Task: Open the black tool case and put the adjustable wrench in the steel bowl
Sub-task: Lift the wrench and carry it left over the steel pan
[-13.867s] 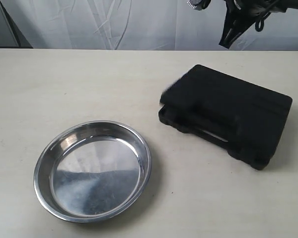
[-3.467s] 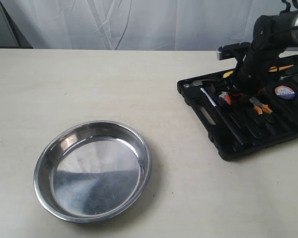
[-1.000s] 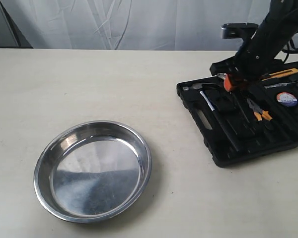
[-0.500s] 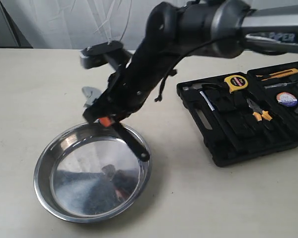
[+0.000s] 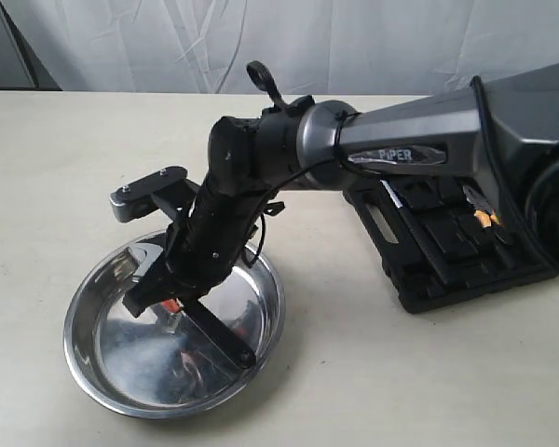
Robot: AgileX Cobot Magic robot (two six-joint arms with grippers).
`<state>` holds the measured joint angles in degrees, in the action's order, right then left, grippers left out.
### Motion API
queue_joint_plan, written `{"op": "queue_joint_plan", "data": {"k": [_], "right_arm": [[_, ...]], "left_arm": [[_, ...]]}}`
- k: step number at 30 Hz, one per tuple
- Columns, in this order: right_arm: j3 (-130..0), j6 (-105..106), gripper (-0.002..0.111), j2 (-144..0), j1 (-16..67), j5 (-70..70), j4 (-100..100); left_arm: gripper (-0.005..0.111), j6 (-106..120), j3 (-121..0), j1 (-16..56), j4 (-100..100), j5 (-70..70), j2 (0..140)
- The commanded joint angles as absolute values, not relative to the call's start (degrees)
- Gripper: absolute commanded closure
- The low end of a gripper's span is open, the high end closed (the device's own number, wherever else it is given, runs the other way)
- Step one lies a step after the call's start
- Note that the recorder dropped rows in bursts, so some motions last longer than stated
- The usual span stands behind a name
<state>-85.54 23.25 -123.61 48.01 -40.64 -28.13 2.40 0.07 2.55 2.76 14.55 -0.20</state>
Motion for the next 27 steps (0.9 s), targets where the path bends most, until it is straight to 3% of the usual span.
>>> {"op": "queue_joint_plan", "data": {"k": [1, 5, 11, 13, 17, 24, 27], "right_arm": [[-86.1, 23.3, 0.109, -124.8, 48.0, -39.9, -24.7], [-86.1, 23.3, 0.105, -125.3, 48.0, -39.7, -22.8], [-86.1, 22.5, 0.071, -125.4, 48.0, -38.3, -23.4], [-86.1, 22.5, 0.065, -125.4, 48.0, -38.1, -23.6], [-86.1, 22.5, 0.070, -124.3, 48.0, -38.1, -23.6], [-86.1, 22.5, 0.107, -117.8, 48.0, -35.7, -23.6], [-86.0, 22.5, 0.109, -114.2, 48.0, -35.0, -23.6]], "left_arm": [[0.106, 2.2, 0.0, 2.4, 2.6, 13.7, 0.0], [0.106, 2.2, 0.0, 2.4, 2.6, 13.7, 0.0], [0.106, 2.2, 0.0, 2.4, 2.6, 13.7, 0.0], [0.106, 2.2, 0.0, 2.4, 2.6, 13.7, 0.0], [0.106, 2.2, 0.0, 2.4, 2.6, 13.7, 0.0], [0.106, 2.2, 0.0, 2.4, 2.6, 13.7, 0.0], [0.106, 2.2, 0.0, 2.4, 2.6, 13.7, 0.0]]}}
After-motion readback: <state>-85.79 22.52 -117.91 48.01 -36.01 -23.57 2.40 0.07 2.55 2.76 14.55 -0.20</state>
